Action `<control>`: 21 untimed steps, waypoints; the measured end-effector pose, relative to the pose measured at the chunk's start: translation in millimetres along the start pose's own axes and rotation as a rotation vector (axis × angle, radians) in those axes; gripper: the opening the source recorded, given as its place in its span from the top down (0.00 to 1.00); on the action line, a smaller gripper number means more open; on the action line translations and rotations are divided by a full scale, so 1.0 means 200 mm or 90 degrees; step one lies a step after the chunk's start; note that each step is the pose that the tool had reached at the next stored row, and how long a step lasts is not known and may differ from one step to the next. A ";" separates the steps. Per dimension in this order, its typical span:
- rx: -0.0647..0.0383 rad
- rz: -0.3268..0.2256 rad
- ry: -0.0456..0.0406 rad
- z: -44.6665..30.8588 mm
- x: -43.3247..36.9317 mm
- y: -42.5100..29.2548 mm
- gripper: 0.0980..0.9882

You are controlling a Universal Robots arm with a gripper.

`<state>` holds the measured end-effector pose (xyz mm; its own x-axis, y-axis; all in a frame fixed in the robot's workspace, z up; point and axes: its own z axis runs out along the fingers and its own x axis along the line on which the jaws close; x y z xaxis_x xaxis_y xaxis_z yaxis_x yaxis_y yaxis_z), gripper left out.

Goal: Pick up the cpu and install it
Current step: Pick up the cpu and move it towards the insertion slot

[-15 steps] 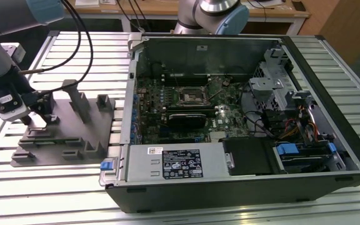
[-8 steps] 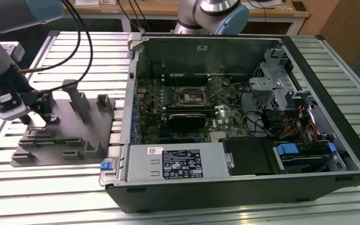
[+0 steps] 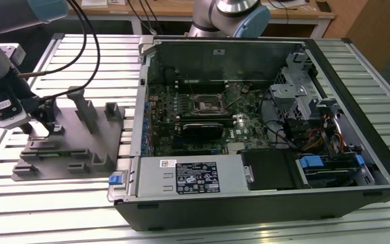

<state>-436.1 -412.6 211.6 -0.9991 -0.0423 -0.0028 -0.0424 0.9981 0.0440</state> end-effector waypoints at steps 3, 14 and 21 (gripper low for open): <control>0.000 0.000 0.0001 -0.003 0.000 0.000 0.52; 0.000 0.000 0.0002 -0.015 0.000 0.001 0.52; 0.000 0.000 0.0002 -0.039 0.000 0.002 0.52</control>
<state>-436.1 -412.6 219.4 -0.9991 -0.0423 -0.0025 -0.0424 0.9981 0.0439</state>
